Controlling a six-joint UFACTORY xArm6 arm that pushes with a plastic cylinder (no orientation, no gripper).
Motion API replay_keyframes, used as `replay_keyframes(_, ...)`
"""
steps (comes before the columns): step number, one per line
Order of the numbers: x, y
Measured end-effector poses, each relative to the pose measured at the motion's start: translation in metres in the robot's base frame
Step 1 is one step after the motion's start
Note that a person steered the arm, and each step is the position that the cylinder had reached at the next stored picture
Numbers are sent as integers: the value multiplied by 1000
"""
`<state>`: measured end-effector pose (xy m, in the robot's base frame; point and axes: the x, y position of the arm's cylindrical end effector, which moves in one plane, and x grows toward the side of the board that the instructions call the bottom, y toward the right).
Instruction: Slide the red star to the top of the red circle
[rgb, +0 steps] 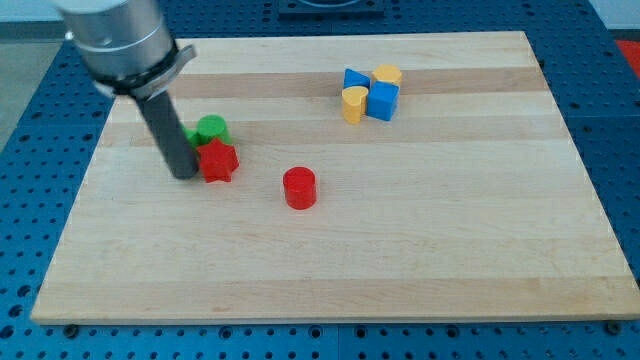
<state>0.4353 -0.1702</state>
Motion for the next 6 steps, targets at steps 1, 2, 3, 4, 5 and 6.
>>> replay_keyframes(1, -21, 35)
replay_keyframes(2, -19, 68)
replay_keyframes(3, -4, 78)
replay_keyframes(4, -3, 94)
replay_keyframes(5, -3, 120)
replay_keyframes(6, -2, 143)
